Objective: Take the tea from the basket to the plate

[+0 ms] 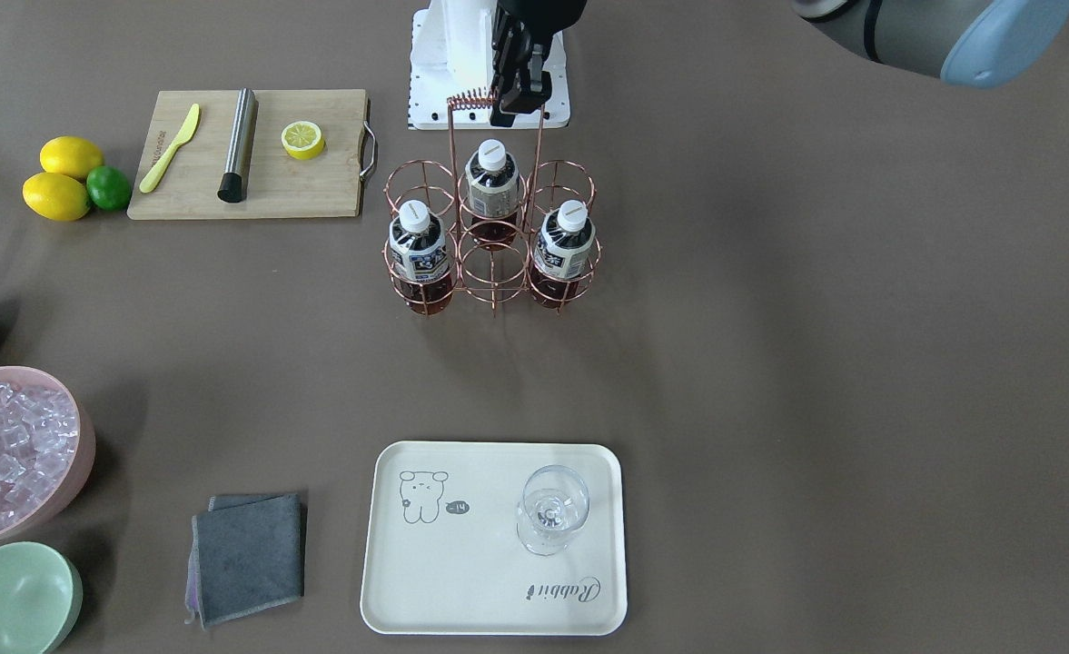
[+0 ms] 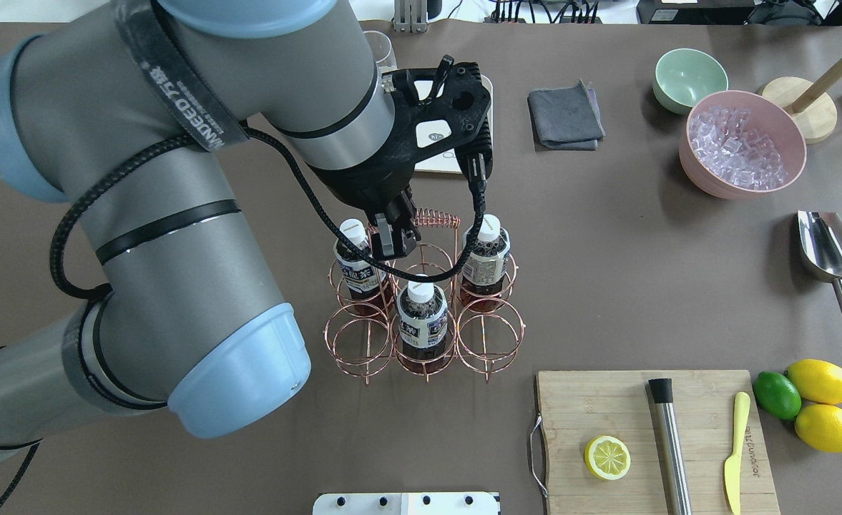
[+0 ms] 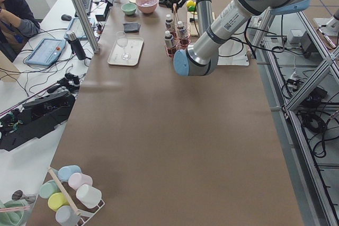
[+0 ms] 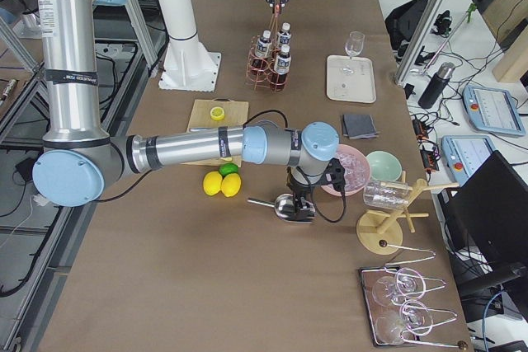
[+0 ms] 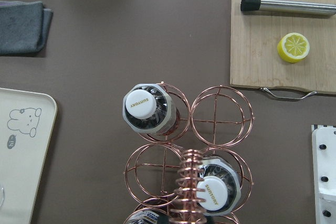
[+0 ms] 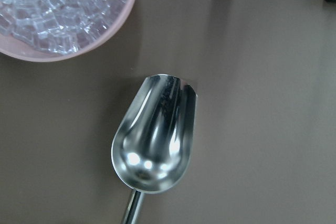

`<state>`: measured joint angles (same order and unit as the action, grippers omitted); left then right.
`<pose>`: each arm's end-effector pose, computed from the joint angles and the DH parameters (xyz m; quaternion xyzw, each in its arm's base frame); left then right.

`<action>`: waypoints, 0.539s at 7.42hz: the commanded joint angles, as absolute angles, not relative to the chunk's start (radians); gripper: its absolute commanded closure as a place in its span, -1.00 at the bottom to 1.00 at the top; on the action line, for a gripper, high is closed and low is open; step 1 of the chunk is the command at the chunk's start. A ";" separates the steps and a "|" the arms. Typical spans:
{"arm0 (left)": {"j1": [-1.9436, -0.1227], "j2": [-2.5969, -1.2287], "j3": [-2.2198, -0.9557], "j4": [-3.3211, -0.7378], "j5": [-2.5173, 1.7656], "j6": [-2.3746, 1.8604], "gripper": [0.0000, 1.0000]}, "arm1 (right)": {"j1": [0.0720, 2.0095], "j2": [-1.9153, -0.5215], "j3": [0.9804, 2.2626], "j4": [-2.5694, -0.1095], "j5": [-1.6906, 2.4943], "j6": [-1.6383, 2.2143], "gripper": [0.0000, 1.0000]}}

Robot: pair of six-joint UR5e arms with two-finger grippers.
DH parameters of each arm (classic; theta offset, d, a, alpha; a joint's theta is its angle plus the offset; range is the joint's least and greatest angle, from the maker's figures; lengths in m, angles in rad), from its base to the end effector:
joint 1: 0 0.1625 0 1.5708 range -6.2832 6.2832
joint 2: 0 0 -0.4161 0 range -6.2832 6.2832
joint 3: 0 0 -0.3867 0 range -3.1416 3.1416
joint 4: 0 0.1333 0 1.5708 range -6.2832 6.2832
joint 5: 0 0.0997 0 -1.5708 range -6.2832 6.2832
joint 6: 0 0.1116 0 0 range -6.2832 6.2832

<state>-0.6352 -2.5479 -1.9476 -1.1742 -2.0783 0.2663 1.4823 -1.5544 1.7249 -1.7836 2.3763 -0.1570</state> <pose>0.4081 -0.3990 -0.0077 0.3479 0.3569 0.5812 0.6433 0.0098 -0.4870 0.5944 -0.0060 -0.3923 -0.1044 0.9139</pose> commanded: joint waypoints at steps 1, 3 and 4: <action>-0.609 -2.549 -1.947 -1.177 -2.063 0.244 1.00 | 1.384 -1.508 1.681 -1.469 2.428 0.008 -1.00; -0.607 -2.549 -1.950 -1.177 -2.062 0.224 1.00 | 1.289 -1.464 1.672 -1.209 2.431 0.298 -1.00; -0.601 -2.548 -1.950 -1.177 -2.062 0.222 1.00 | 1.261 -1.409 1.671 -1.143 2.439 0.326 -1.00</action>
